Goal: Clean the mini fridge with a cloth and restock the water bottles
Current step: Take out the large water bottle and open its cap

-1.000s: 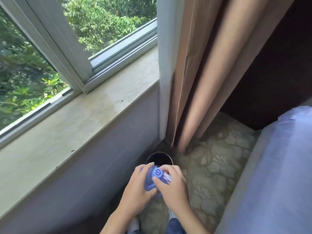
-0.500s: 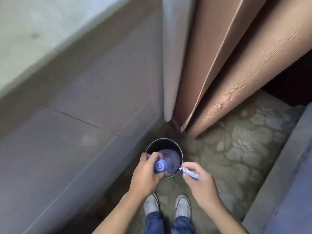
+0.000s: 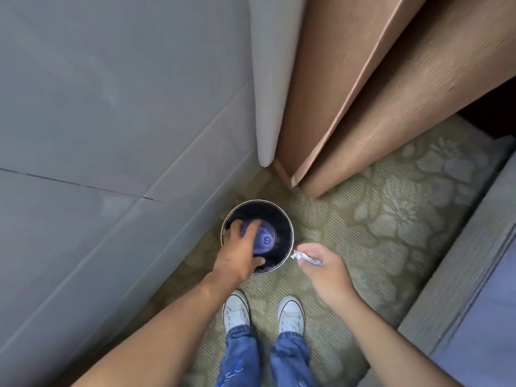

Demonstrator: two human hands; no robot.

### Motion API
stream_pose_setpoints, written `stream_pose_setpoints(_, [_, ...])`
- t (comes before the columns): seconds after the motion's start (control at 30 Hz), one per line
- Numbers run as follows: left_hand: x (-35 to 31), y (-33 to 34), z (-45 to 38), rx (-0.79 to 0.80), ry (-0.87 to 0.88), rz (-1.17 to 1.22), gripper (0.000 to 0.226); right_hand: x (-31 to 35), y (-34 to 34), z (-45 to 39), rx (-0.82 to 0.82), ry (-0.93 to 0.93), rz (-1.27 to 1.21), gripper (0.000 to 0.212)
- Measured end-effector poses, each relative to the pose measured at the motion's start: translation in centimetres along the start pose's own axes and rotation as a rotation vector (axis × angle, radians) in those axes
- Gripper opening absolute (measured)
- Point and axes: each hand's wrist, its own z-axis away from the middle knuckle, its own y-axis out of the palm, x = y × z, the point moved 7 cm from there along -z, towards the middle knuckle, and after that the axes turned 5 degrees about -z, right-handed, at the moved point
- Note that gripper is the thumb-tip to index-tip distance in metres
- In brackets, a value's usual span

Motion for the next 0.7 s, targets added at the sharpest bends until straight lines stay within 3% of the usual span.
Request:
stream_pose_setpoints(0.1, [1.2,0.9,0.5,0.066,-0.044,-0.054,0.100,-0.1,-0.1,-0.5,-0.027,0.028,-0.001,0.028])
stream_pose_setpoints(0.3, [1.1,-0.2,1.5,-0.028,0.038,-0.261,0.095,-0.2,-0.3,-1.1,-0.038,0.127,-0.028,0.022])
stream_pose_setpoints(0.43, [1.3,-0.3,1.6,-0.037,0.040,-0.262,0.093,-0.4,0.3,-1.4,-0.060,0.211,-0.099,0.012])
stream_pose_setpoints(0.7, [2.0,0.6,3.2,-0.084,0.060,-0.191,0.086,-0.4,4.7,-1.5,-0.025,0.400,-0.322,0.029])
